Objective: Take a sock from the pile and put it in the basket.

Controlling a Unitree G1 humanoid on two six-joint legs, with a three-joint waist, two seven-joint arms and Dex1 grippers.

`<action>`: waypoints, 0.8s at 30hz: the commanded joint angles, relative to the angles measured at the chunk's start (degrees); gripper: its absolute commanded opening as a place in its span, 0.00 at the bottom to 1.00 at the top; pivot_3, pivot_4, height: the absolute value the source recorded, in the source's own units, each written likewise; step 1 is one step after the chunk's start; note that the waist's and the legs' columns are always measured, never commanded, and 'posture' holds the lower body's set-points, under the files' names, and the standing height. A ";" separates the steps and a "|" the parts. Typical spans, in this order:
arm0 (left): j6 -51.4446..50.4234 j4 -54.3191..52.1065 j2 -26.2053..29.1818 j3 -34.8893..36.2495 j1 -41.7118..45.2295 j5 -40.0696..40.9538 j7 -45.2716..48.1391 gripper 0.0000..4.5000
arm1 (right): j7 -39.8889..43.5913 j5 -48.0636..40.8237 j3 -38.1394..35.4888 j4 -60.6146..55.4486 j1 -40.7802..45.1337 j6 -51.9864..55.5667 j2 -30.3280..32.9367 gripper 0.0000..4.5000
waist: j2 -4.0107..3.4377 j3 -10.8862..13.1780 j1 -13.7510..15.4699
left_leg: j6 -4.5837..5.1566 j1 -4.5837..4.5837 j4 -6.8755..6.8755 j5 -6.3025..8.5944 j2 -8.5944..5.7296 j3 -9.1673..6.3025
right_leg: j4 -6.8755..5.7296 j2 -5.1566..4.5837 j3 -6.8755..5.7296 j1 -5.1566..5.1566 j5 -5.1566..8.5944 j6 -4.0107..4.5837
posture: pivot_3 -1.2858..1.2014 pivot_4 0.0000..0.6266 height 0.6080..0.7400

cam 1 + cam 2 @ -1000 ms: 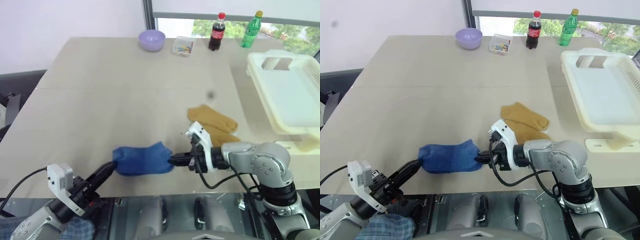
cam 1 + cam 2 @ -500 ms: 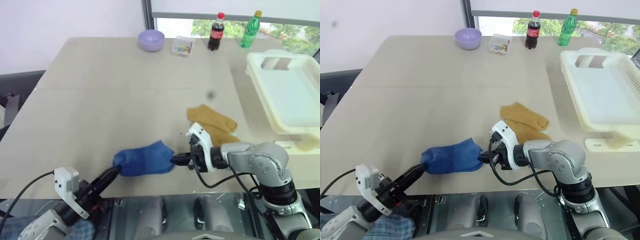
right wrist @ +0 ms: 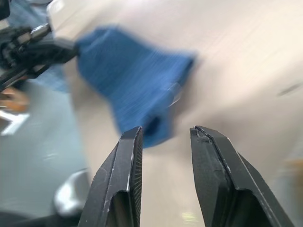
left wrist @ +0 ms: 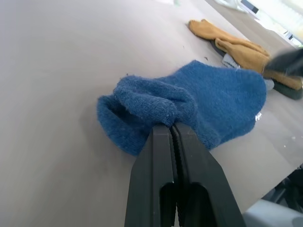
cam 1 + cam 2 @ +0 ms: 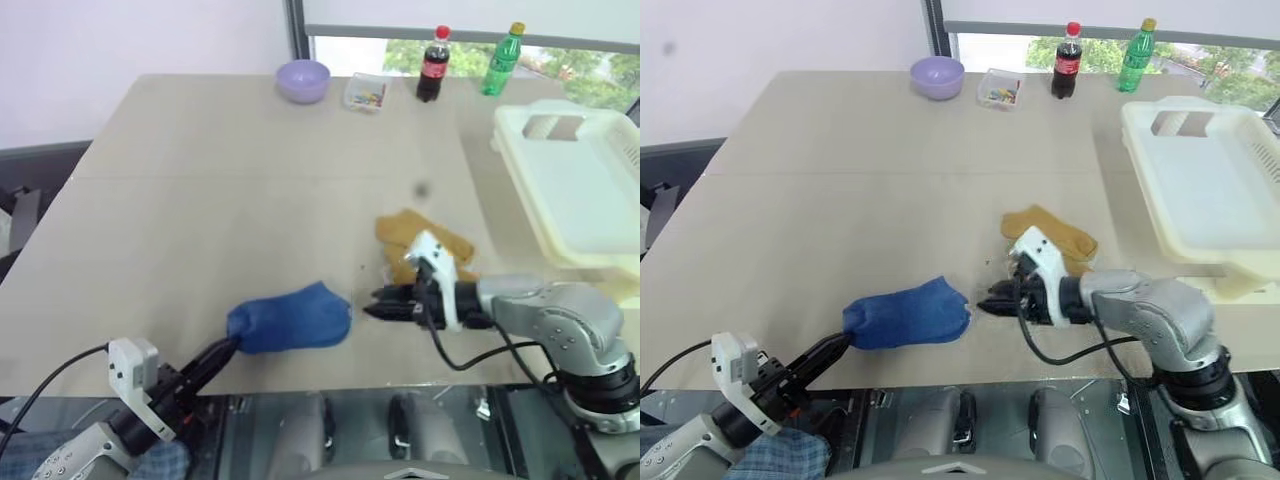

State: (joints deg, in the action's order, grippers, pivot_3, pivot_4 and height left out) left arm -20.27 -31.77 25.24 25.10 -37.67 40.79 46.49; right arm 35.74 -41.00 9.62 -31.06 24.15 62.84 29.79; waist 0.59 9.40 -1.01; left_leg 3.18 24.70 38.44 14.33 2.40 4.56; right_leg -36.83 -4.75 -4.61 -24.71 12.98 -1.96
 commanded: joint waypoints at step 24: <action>2.14 3.73 -1.39 -7.94 6.76 -3.92 -2.61 0.00 | 17.04 33.83 26.46 27.37 7.98 -40.76 -8.99 0.36 | 0.10 -0.09 0.55 | -0.23 -0.03 0.12 -0.14 0.13 0.05 | -0.14 0.10 0.05 0.05 -0.23 0.08 | 0.52 0.24 0.95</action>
State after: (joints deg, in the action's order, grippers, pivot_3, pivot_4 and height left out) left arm -19.14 -27.88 24.02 17.57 -31.20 37.21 44.10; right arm 51.77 -8.99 35.91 -3.84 32.35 24.02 19.69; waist 0.69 9.31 -0.46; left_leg 2.97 24.66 38.57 14.20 2.49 4.60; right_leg -36.97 -4.67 -4.57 -24.66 12.75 -1.87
